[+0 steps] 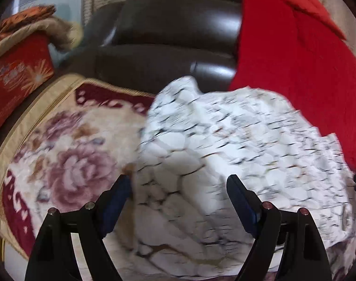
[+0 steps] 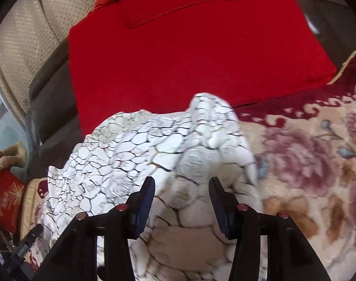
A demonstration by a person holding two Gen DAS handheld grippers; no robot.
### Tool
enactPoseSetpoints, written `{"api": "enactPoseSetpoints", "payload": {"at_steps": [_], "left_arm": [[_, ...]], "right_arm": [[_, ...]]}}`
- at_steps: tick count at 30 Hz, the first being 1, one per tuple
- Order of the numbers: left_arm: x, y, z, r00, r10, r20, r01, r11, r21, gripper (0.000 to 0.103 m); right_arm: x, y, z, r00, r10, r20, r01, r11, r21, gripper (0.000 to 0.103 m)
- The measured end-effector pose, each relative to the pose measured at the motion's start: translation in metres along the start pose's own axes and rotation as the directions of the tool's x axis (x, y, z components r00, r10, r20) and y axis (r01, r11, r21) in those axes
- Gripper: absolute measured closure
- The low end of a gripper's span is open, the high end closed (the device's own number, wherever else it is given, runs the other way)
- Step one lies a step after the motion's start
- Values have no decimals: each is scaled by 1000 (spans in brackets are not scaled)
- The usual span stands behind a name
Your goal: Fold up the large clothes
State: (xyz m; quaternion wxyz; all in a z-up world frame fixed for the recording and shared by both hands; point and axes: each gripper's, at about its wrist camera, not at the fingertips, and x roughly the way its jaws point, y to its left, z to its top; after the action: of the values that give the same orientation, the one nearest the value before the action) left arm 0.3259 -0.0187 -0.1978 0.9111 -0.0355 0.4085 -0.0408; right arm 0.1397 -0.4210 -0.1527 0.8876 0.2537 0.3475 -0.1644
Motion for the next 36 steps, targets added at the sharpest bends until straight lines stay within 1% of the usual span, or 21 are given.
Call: {"api": "enactPoseSetpoints", "payload": {"at_steps": [1,2,3,4,5,7,8,11,15,18,24,30,36], "left_arm": [[8,4,-2,999,7,-33,-7,1000,-8,18],[20,6,-5,996,4,-87,-5,1000,-9,18],[26,8,-6,994,-5,-112,3,1000,-13,17],[29,9,-7,993,-12,-118,9,1000,-26,17],[26,10,-7,994,-12,-110,8,999,-38,17],[14,8,-6,997,-11,-70,8,1000,-30,17],[8,5,-6,999,-11,-53,10,1000,-20,17],[-4,-3,-10,999,-33,-26,33,999,-5,17],[-17,-18,-15,999,-36,24,35,998,48,17],[-24,-25,-16,998,-49,45,46,997,62,17],[-26,-35,-17,997,-42,62,36,994,99,17],[-22,-40,-16,997,-43,56,37,994,107,17],[-23,-46,-17,997,-45,58,38,991,126,17]], "right_arm": [[3,-5,-1,1000,-6,-18,6,1000,11,51],[5,-13,-3,999,-12,-49,13,1000,26,51],[13,-18,-6,995,-16,-96,19,999,37,51],[19,-20,-9,991,-12,-136,16,1000,27,51],[21,-16,-13,989,-33,-141,31,999,-17,51],[13,-4,-15,992,-77,-101,68,994,-86,51],[6,3,-17,993,-82,-81,73,991,-114,51],[-16,22,-24,998,-57,-27,51,982,-180,51],[-40,50,-34,995,-80,63,95,953,-287,51],[-52,63,-39,990,-94,102,123,936,-329,51],[-63,82,-47,982,-109,156,163,905,-394,51],[-64,90,-48,975,-125,184,194,885,-422,51],[-67,94,-49,971,-126,203,206,872,-444,51]]}}
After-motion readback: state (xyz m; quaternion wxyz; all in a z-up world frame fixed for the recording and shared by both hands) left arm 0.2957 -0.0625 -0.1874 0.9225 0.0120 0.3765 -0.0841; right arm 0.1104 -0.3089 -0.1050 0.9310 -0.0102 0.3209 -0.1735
